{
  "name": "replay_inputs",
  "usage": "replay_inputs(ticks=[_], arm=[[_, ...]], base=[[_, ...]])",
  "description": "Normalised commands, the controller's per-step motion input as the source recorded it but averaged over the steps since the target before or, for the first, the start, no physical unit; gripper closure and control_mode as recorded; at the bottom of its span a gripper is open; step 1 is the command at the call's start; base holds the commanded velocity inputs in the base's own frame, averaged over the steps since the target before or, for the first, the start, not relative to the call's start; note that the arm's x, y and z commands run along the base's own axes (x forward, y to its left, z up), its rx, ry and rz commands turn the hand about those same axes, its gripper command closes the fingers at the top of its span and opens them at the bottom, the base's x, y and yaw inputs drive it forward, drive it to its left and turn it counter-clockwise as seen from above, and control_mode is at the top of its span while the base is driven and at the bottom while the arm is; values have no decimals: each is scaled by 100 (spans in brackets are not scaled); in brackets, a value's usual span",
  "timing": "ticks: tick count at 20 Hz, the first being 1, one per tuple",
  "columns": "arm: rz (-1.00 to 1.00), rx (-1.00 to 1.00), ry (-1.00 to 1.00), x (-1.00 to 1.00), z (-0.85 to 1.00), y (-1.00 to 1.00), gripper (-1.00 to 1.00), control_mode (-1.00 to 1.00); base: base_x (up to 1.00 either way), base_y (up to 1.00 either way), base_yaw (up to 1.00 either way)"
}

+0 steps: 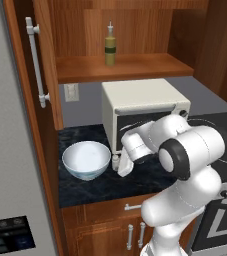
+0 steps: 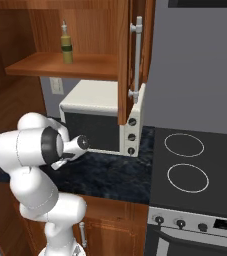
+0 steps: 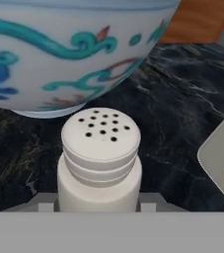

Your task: Retrieve the bottle and the shaker from the cabinet and place them next to the mixing bowl on the counter. Then add garlic from the fridge to the mixing bowl.

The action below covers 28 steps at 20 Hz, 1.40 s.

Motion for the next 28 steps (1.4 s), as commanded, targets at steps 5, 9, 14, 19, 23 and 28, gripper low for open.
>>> replay_inputs(ticks=[5, 9, 14, 19, 23, 28], arm=[[0, 0, 0, 0, 0, 0, -100, -100], [0, 0, 0, 0, 0, 0, -100, -100], [0, 0, 0, 0, 0, 0, -100, -100], [0, 0, 0, 0, 0, -1, -100, -100], [-1, 0, 0, -2, 18, -13, -100, -100], [-4, 2, 0, 0, 31, -14, -100, -100]], base=[[0, 0, 0], [0, 0, 0], [0, 0, 0], [0, 0, 0], [0, 0, 0], [0, 0, 0]])
